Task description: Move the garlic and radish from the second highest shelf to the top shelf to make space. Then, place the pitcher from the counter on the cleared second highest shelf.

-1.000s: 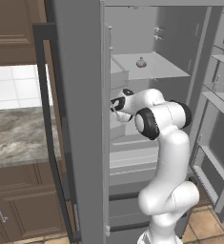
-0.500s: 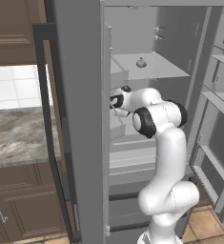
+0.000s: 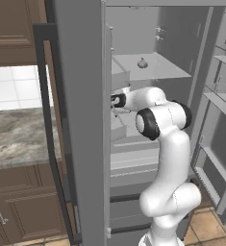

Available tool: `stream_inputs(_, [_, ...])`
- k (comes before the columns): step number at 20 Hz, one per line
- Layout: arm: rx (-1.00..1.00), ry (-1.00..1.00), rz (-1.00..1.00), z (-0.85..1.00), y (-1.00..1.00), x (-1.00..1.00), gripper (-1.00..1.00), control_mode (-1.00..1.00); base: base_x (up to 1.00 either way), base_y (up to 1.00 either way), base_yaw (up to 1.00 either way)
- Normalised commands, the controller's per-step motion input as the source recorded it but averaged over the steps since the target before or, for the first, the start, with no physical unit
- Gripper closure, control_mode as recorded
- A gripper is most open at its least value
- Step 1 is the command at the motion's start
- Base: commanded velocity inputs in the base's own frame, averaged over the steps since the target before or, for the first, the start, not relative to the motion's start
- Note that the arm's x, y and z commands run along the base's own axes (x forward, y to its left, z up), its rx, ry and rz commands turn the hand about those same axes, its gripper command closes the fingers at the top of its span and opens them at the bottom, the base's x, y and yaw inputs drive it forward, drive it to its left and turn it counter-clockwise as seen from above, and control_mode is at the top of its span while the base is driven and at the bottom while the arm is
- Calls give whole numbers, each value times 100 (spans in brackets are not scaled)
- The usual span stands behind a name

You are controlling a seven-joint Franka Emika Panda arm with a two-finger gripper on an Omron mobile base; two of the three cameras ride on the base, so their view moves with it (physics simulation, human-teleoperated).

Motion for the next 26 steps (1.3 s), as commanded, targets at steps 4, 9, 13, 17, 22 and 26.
stream_inputs(4, [0, -1, -9, 0, -32, -100, 100, -100, 0, 0, 0])
stream_inputs(9, [0, -13, -3, 2, -57, -100, 100, -100, 0, 0, 0])
stream_inputs(13, [0, -33, 0, 0, -41, -100, 100, -100, 0, 0, 0])
stream_inputs(17, [0, -37, 0, 24, -27, -100, 100, -100, 0, 0, 0])
stream_inputs(22, [0, -21, 0, 87, -8, -87, 100, -100, 0, 0, 0])
stream_inputs(26, [0, -13, 0, 100, 0, -47, 100, -100, 0, 0, 0])
